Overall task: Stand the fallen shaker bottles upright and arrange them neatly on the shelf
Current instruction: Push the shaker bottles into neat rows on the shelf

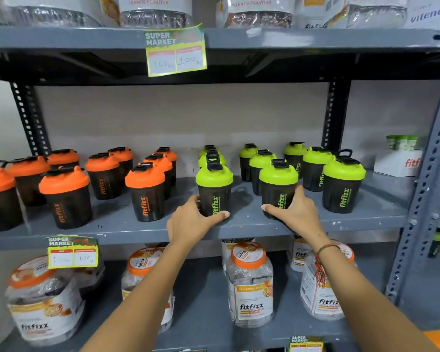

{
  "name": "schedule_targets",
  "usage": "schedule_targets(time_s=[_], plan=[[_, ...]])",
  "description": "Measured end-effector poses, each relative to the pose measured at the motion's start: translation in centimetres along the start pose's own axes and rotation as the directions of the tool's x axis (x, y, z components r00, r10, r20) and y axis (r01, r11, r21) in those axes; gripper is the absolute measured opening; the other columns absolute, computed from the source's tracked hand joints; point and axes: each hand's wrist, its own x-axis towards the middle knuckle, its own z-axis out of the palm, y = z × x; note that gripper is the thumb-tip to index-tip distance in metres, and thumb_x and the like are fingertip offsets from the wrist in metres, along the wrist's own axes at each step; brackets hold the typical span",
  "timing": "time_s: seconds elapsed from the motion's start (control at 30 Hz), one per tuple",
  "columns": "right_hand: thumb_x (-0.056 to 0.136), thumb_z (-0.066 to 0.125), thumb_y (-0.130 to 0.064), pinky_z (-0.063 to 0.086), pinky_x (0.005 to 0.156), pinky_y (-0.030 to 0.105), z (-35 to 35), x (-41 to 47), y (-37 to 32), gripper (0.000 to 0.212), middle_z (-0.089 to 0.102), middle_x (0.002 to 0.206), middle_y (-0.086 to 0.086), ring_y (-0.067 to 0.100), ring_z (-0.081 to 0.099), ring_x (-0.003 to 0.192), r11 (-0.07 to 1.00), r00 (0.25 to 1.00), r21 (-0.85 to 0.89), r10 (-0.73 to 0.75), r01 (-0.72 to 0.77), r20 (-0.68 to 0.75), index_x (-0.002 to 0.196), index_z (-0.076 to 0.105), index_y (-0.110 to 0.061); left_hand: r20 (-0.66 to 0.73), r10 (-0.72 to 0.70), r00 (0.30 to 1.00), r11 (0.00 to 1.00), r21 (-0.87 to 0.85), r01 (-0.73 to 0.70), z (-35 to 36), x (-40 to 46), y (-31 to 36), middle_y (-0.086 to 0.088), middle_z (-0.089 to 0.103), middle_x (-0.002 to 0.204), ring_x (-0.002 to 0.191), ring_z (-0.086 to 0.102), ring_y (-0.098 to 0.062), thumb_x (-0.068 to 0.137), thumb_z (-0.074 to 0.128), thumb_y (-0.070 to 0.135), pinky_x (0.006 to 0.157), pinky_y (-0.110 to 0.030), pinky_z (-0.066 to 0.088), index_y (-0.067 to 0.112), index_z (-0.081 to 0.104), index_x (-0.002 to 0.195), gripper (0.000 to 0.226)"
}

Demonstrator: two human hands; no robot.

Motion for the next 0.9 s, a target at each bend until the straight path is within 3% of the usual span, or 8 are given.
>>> schedule_targets(time_s=[0.17,0.23,0.3,0.37,0.6,0.77,0.9], plan=[[0.057,0.077,-0.071,0.052,0.088,0.045,-0.2,-0.2,-0.1,0.085,0.064,0.119,0.005,0.033,0.061,0.113,1.000,1.000,0.030,-0.002,0.002,0.007,0.116,0.043,-0.021,-0.001,0.011,1.000,1.000,0.010,-0.011,0.0,-0.3,0.1,0.011,0.072,0.105,0.099,0.066,-0.019,0.048,0.055,0.093,0.067,-0.032,0.046,0.036,0.054,0.117,0.089],[0.054,0.077,-0.075,0.051,0.094,0.046,-0.5,-0.2,0.0,0.099,0.062,0.127,0.004,0.031,0.058,0.119,0.997,1.000,0.075,0.002,-0.002,0.009,0.128,0.039,-0.022,0.027,0.006,1.000,1.000,-0.030,-0.005,-0.2,-0.3,0.2,0.009,0.071,0.111,0.104,0.065,-0.018,0.047,0.060,0.090,0.072,-0.034,0.049,0.034,0.051,0.125,0.096],[0.053,0.077,-0.077,0.045,0.104,0.048,-0.8,-0.2,0.1,0.121,0.054,0.143,0.005,0.029,0.051,0.131,0.985,1.000,0.170,0.012,-0.013,0.008,0.148,0.024,-0.025,0.067,-0.014,0.998,0.993,-0.117,0.022,-0.9,-0.4,0.1,0.005,0.068,0.120,0.110,0.063,-0.016,0.047,0.066,0.086,0.083,-0.036,0.053,0.027,0.048,0.134,0.107],[0.054,0.074,-0.080,0.039,0.110,0.050,-1.2,-0.4,0.1,0.128,0.045,0.152,0.006,0.027,0.043,0.138,0.965,0.999,0.261,0.031,-0.019,-0.042,0.154,0.014,-0.028,0.072,-0.027,0.997,0.980,-0.195,0.040,-1.7,-0.9,0.0,0.000,0.065,0.126,0.113,0.061,-0.015,0.048,0.072,0.081,0.090,-0.037,0.052,0.022,0.045,0.139,0.112],[0.078,0.069,-0.056,0.035,0.111,0.045,-1.5,-1.9,-3.6,0.082,0.047,0.142,0.003,0.019,0.041,0.133,0.915,0.874,0.326,-0.057,0.239,-0.482,0.144,0.041,-0.018,-0.121,-0.054,0.991,0.938,-0.347,0.008,-5.6,-3.8,-1.1,0.001,0.070,0.111,0.100,0.065,-0.005,0.062,0.075,0.068,0.087,-0.038,0.056,0.023,0.058,0.128,0.081],[0.082,0.072,-0.031,0.035,0.110,0.043,0.0,-4.0,-10.1,0.064,0.052,0.137,0.007,0.022,0.046,0.129,0.850,0.811,0.302,-0.219,0.431,-0.542,0.138,0.048,-0.011,-0.294,-0.034,0.955,0.949,-0.310,-0.061,-10.1,-4.8,-3.6,0.011,0.067,0.110,0.094,0.064,0.003,0.069,0.071,0.066,0.083,-0.034,0.057,0.031,0.055,0.126,0.069],[0.082,0.072,-0.031,0.032,0.110,0.031,3.1,-6.6,-15.7,0.064,0.052,0.138,0.003,0.016,0.044,0.129,0.793,0.801,0.291,-0.367,0.535,-0.472,0.139,0.047,-0.014,-0.448,-0.046,0.893,0.954,-0.285,-0.093,-13.9,-4.2,-7.5,0.006,0.063,0.121,0.106,0.061,-0.006,0.079,0.073,0.049,0.089,-0.040,0.055,0.028,0.052,0.130,0.059]])
